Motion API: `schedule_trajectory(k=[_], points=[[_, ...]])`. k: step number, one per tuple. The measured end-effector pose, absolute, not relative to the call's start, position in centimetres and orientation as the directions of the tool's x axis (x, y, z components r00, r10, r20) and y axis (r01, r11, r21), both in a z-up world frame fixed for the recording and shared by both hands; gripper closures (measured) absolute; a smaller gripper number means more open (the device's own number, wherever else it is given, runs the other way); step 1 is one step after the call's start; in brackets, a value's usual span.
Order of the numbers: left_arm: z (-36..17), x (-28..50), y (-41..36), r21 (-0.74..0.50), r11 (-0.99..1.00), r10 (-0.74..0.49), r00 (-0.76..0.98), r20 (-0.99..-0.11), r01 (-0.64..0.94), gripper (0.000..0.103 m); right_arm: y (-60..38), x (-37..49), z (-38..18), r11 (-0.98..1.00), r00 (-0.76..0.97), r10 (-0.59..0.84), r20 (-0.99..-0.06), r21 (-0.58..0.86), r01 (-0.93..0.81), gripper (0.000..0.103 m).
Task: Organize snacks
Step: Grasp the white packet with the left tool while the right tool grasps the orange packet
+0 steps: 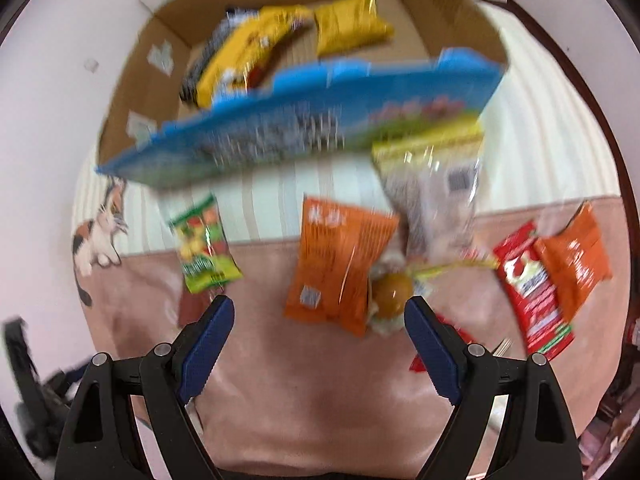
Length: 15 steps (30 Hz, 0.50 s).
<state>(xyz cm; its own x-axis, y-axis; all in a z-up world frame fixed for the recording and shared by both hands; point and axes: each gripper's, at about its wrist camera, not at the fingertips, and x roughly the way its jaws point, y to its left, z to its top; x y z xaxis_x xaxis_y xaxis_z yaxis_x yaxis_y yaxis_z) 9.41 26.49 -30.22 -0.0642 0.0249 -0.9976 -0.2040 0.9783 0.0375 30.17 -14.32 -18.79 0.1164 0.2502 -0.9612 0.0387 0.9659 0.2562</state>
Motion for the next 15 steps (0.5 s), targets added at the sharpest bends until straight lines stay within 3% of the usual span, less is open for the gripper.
schedule_trajectory(k=[7,9,15], points=[[-37.4,7.3,24.6,0.002,0.99,-0.025,-0.194,-0.981,-0.138,0.017,-12.9,31.4,-22.1,0.978,0.083,0.193,-0.978,0.199,0.065,0.014],[-38.4,7.7,24.6,0.012,0.988,-0.019,-0.2,-0.98,-0.155,0.047,-12.6,32.2,-23.1,0.982,0.085,0.169,-0.982,0.175,0.073,0.014],[-37.8,10.4,25.2,-0.034,0.964,-0.073,-0.139,-0.988,-0.264,0.049,-11.7,34.2,-27.2,0.991,0.033,0.085,-0.996,0.088,0.101,0.014]])
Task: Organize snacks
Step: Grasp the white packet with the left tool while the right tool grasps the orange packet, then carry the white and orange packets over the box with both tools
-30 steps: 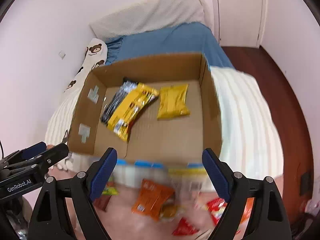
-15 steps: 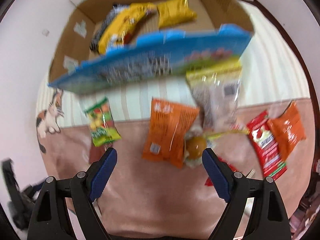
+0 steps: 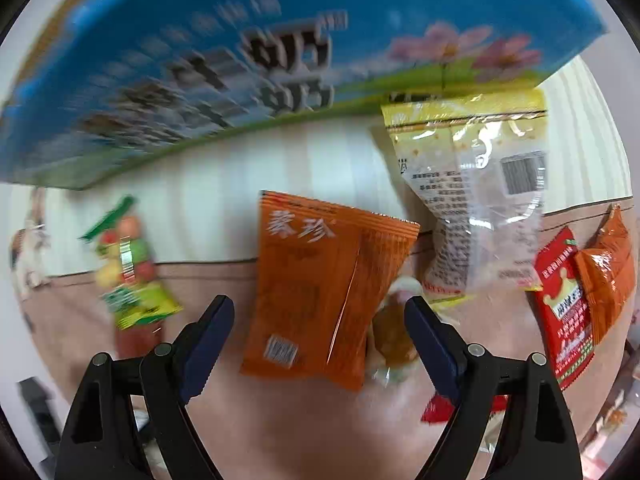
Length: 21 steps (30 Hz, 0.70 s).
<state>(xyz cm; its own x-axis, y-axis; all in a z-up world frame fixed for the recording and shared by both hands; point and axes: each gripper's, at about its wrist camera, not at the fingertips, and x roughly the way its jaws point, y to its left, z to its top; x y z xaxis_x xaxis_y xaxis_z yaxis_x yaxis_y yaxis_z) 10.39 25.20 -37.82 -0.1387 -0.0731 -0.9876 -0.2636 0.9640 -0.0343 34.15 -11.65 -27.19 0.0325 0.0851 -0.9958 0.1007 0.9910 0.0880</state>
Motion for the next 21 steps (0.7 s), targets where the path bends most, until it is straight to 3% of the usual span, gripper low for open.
schedule_trajectory(k=[3,5,10,16,21], points=[[-37.1,12.0,25.1,-0.04,0.954,-0.073,-0.099,-0.992,-0.297,0.049,-11.5,34.2,-28.2,0.993,0.045,0.052,-0.998,0.057,0.106,0.018],[-36.9,13.0,25.0,-0.047,0.946,-0.078,-0.082,-0.994,-0.32,0.049,-11.1,33.9,-28.4,0.995,0.042,0.042,-0.998,0.046,0.094,0.035],[-37.0,14.0,23.9,-0.056,0.943,-0.084,-0.071,-0.994,-0.328,0.049,-10.0,32.0,-28.2,0.998,0.016,0.065,-0.998,0.065,0.006,0.044],[-38.1,13.6,23.3,-0.077,0.951,-0.113,-0.105,-0.988,-0.3,0.047,-7.9,27.9,-28.8,0.981,-0.133,0.134,-0.982,0.151,-0.124,0.044],[-39.2,13.0,22.2,-0.077,0.968,-0.119,-0.163,-0.979,-0.24,0.037,-7.6,27.1,-29.5,0.981,-0.149,0.158,-0.976,0.172,-0.09,0.029]])
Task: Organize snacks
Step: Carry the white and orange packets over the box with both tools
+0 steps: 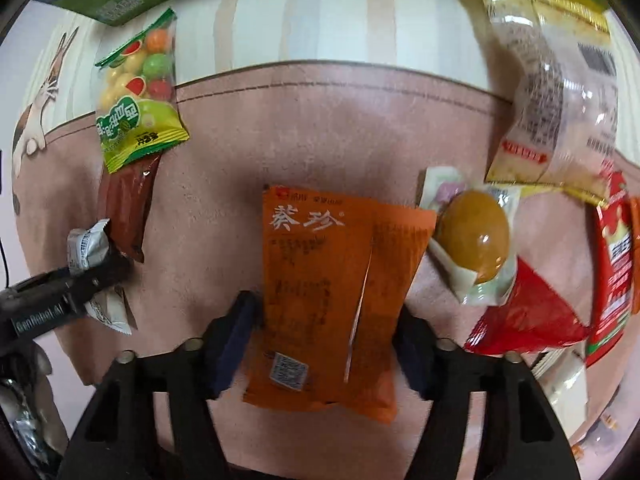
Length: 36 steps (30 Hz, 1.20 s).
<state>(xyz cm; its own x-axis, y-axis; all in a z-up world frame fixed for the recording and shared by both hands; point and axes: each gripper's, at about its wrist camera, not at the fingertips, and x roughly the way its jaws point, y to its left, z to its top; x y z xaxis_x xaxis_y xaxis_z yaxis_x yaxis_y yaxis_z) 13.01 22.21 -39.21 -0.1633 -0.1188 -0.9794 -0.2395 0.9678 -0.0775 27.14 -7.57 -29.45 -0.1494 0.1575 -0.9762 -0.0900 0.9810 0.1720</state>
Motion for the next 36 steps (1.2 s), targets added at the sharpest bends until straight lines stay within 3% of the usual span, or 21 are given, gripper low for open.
schedule_trajectory(k=[5,6,8,21,28,36], points=[[-39.7,11.4,20.4,-0.044,0.978,-0.078,-0.165,-0.983,-0.205,0.037,-7.7,27.1,-29.8,0.982,-0.147,0.171,-0.974,0.18,-0.054,0.027],[-39.3,11.6,20.1,-0.036,0.977,-0.07,-0.161,-0.985,-0.209,0.044,-7.9,27.1,-29.8,0.983,-0.14,0.17,-0.976,0.178,-0.048,0.028],[-38.7,12.4,19.8,-0.019,0.977,-0.052,-0.15,-0.987,-0.213,0.053,-9.0,28.1,-30.1,0.987,-0.125,0.138,-0.983,0.147,-0.064,0.041],[-34.1,12.2,18.3,-0.057,0.966,-0.088,-0.114,-0.99,-0.252,0.056,-11.6,27.3,-28.1,0.974,-0.084,0.22,-0.972,0.223,-0.032,0.047],[-27.6,12.2,16.3,-0.13,0.968,-0.138,-0.023,-0.99,-0.214,0.056,-12.7,28.7,-23.9,0.953,-0.016,0.3,-0.954,0.3,-0.03,0.047],[-19.8,17.6,14.4,-0.249,0.957,-0.231,0.129,-0.964,-0.15,0.056,-14.4,31.5,-14.7,0.925,0.126,0.38,-0.916,0.376,-0.056,0.047]])
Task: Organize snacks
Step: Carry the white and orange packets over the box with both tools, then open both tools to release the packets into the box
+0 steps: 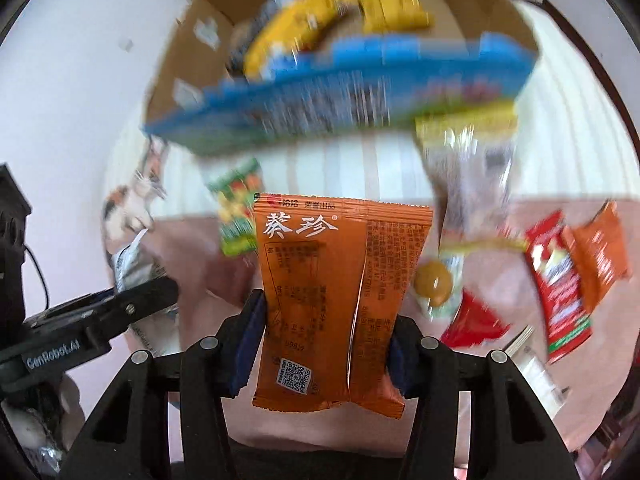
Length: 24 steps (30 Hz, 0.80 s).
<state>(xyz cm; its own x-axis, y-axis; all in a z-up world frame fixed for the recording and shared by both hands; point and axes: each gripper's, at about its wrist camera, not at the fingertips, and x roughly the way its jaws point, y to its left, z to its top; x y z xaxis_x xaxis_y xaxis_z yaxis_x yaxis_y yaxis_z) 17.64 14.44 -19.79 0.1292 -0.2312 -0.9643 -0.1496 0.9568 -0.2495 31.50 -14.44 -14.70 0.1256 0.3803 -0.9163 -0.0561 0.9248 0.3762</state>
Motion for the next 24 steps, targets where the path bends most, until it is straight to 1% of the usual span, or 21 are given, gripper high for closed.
schedule_trajectory(k=[4,9,17,22,24], points=[[-16.4,22.4,15.1,-0.25,0.962,-0.226,0.198,-0.954,-0.107,0.056,-15.4,34.9,-10.1,0.921,0.228,0.389,-0.893,0.382,-0.075,0.047],[-16.7,28.3,14.6,-0.195,0.977,-0.171,0.232,-0.958,-0.084,0.056,-15.5,40.2,-8.5,0.934,0.308,0.355,-0.883,0.348,-0.08,0.047],[-19.0,34.9,15.5,-0.131,0.985,-0.108,0.198,-0.974,-0.108,0.055,-14.7,47.0,-10.1,0.954,0.315,0.297,-0.901,0.291,-0.069,0.047],[-21.5,37.2,15.9,-0.112,0.986,-0.095,0.139,-0.986,-0.121,0.055,-14.0,48.6,-12.3,0.953,0.276,0.301,-0.913,0.297,-0.056,0.046],[-22.2,37.5,16.0,-0.112,0.986,-0.097,0.118,-0.988,-0.121,0.052,-13.6,49.0,-13.4,0.956,0.239,0.292,-0.926,0.286,-0.061,0.036]])
